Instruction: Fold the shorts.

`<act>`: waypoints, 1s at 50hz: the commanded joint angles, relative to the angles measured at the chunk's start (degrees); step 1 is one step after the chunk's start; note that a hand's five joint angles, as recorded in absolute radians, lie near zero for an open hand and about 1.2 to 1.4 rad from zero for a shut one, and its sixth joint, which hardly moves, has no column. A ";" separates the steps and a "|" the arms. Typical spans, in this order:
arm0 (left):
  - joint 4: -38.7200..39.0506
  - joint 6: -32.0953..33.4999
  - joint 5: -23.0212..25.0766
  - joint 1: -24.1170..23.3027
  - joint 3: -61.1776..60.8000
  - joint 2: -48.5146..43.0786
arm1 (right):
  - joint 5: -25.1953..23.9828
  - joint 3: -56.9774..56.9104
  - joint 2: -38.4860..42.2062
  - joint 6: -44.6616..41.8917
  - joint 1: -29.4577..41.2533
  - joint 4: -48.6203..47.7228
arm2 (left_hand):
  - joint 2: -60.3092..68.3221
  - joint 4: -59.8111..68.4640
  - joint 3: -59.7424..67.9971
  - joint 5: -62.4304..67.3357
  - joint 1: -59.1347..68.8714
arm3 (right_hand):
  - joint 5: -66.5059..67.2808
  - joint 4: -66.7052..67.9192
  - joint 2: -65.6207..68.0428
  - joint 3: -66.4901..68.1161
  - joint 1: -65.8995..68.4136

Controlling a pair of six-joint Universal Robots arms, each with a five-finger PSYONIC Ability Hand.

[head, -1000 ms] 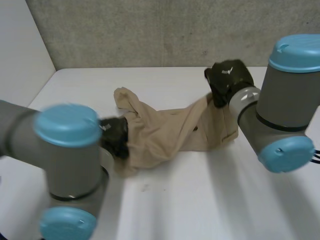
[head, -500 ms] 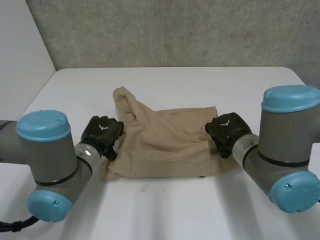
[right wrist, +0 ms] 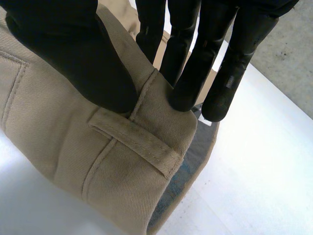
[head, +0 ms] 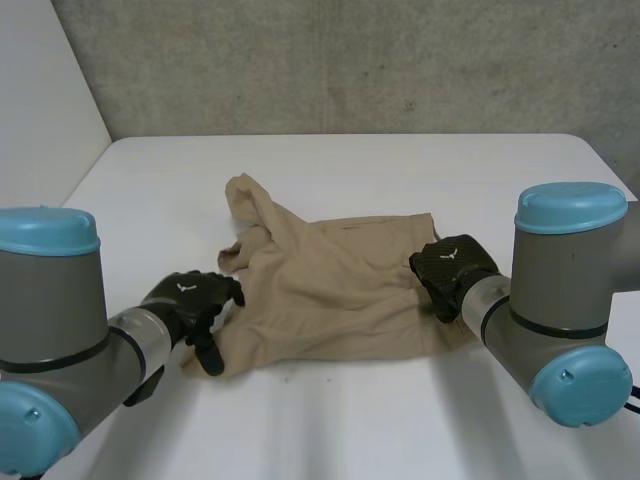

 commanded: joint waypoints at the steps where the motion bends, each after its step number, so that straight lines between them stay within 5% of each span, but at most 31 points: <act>1: -3.66 0.41 5.80 1.92 0.23 -0.45 | -0.06 0.26 -0.09 0.01 -0.07 0.00 | 2.11 2.41 2.06 2.53 1.24 | 13.31 11.59 12.34 11.20 24.46; 7: -2.17 0.50 5.54 2.72 2.07 -5.10 | -0.59 0.26 -0.70 -0.26 -0.07 0.62 | 18.20 18.50 18.15 18.62 17.33 | 13.31 11.59 12.34 11.20 24.46; 10: -1.72 0.50 4.23 2.54 4.34 -8.00 | -0.76 0.44 -1.14 -1.13 -0.07 0.97 | 57.91 58.20 57.85 58.33 57.04 | 13.31 11.59 12.34 11.20 24.46; 16: -2.25 0.59 0.35 1.40 7.34 -7.40 | -0.76 0.35 -6.05 -6.58 -0.24 4.74 | 58.10 58.40 58.05 58.52 57.23 | 13.31 11.59 12.34 11.20 24.46; 25: -2.34 2.86 -0.09 0.26 14.09 18.14 | -1.64 -8.06 -22.91 -11.77 -0.77 11.16 | 58.10 58.40 58.05 58.52 57.23 | 13.31 11.59 12.34 11.20 24.46; 33: -7.08 3.75 0.09 -0.09 28.42 29.25 | -1.73 -21.60 -29.87 -11.25 -0.42 16.96 | 58.10 58.40 58.05 58.52 57.23 | 13.31 11.59 12.34 11.20 24.46; 39: -9.81 3.84 0.00 -0.27 36.17 27.24 | -1.64 -28.20 -30.68 -11.24 -1.12 20.73 | 58.10 58.40 58.05 58.52 57.23 | 13.31 11.59 12.34 11.20 24.46; 50: -11.31 7.52 -0.09 0.17 34.15 4.92 | -1.91 -24.87 -15.74 -10.72 -0.24 20.93 | 58.10 58.40 58.05 58.52 57.23 | 13.31 11.59 12.34 11.20 24.46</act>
